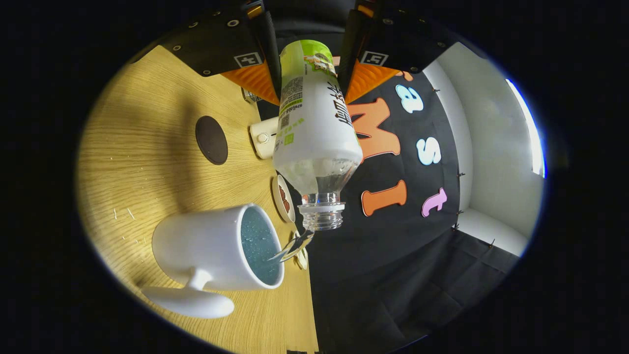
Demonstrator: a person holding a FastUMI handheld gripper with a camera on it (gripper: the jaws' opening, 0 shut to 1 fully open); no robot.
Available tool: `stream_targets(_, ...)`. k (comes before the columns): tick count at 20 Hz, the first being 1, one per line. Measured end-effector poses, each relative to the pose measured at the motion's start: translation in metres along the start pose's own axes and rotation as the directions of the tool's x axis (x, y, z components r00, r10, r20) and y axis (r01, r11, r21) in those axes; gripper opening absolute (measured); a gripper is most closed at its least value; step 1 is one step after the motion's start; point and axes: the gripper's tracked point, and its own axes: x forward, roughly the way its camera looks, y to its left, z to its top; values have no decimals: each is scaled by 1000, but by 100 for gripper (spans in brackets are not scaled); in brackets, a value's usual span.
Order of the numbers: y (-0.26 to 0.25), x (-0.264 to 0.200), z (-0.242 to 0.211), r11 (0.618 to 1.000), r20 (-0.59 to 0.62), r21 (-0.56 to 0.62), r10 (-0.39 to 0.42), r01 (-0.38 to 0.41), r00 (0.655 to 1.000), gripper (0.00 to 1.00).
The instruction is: Take the bottle from table, then pour the juice into the cup, finally place the bottle on the coaster
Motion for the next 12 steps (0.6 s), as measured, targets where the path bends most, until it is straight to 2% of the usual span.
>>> stream_targets(12, 24, -4, -7, 998, 1, 51, 32, -32, 999, 58)
